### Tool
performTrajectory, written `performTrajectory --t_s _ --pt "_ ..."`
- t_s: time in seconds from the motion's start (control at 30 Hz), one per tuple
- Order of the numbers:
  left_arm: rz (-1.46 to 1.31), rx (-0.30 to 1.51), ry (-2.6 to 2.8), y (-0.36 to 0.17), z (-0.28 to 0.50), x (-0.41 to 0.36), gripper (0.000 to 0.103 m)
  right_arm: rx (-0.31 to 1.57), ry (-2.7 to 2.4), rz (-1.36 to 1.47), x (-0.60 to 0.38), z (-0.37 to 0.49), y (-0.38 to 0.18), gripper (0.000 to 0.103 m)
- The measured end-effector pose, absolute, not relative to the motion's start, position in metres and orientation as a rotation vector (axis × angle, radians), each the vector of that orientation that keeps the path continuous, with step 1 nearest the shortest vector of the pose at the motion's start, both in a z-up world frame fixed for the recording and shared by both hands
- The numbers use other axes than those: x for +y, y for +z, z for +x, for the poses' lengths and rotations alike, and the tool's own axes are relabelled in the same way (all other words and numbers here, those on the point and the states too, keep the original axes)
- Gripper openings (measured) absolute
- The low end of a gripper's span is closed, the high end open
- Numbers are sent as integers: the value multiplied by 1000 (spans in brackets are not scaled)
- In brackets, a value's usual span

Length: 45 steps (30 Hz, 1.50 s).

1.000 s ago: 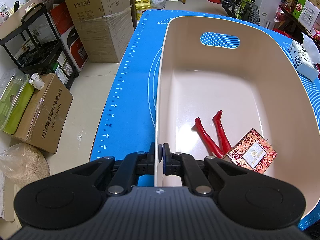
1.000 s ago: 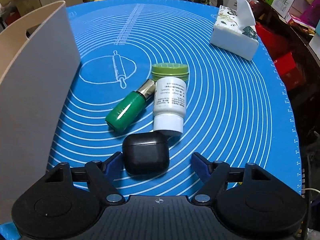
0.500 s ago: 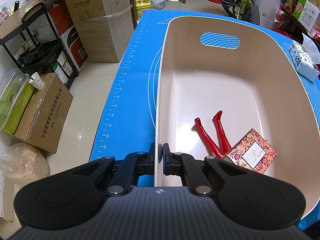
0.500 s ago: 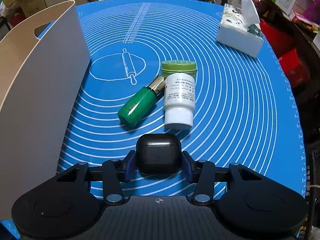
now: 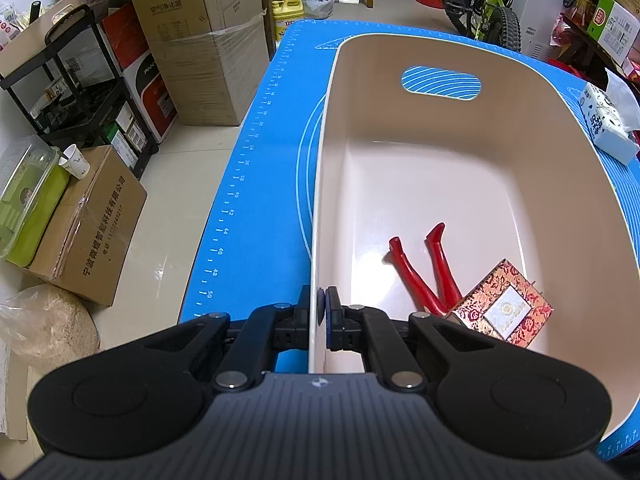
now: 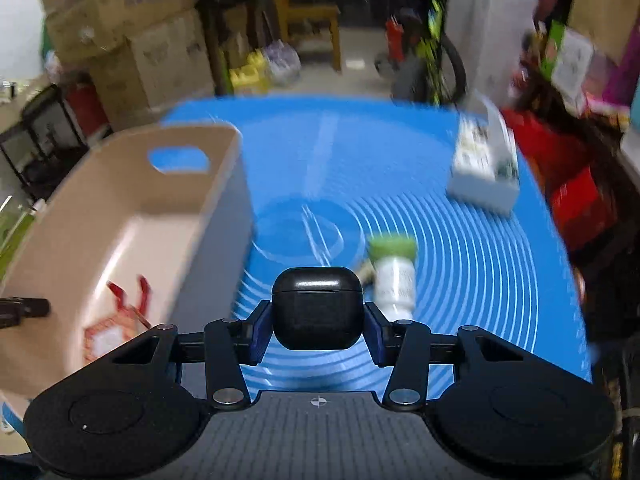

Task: Organize rigid objects
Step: 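Grasp the black case on the mat with the right gripper and lift, then carry the black case into the bin with the right gripper and release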

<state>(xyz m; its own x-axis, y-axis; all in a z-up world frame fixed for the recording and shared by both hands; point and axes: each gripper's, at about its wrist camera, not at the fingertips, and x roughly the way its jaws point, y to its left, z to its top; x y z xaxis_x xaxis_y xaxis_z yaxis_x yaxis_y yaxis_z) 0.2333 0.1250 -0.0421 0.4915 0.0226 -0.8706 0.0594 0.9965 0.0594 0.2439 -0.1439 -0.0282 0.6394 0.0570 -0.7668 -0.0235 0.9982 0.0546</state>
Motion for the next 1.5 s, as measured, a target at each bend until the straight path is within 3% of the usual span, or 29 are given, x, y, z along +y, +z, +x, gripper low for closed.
performTrajectory --t_s 0.3,0.97,1.37,1.5 --pt "90 1056 -21 -41 233 124 7 735 139 17 -100 242 4 53" --pt "100 1051 -28 -41 232 123 7 916 276 -174 4 246 -44 53" --pt "98 1053 -28 -41 232 124 7 944 304 -193 8 242 -48 53" --pt "98 1052 -28 -41 232 124 7 947 312 -182 4 243 -45 59"
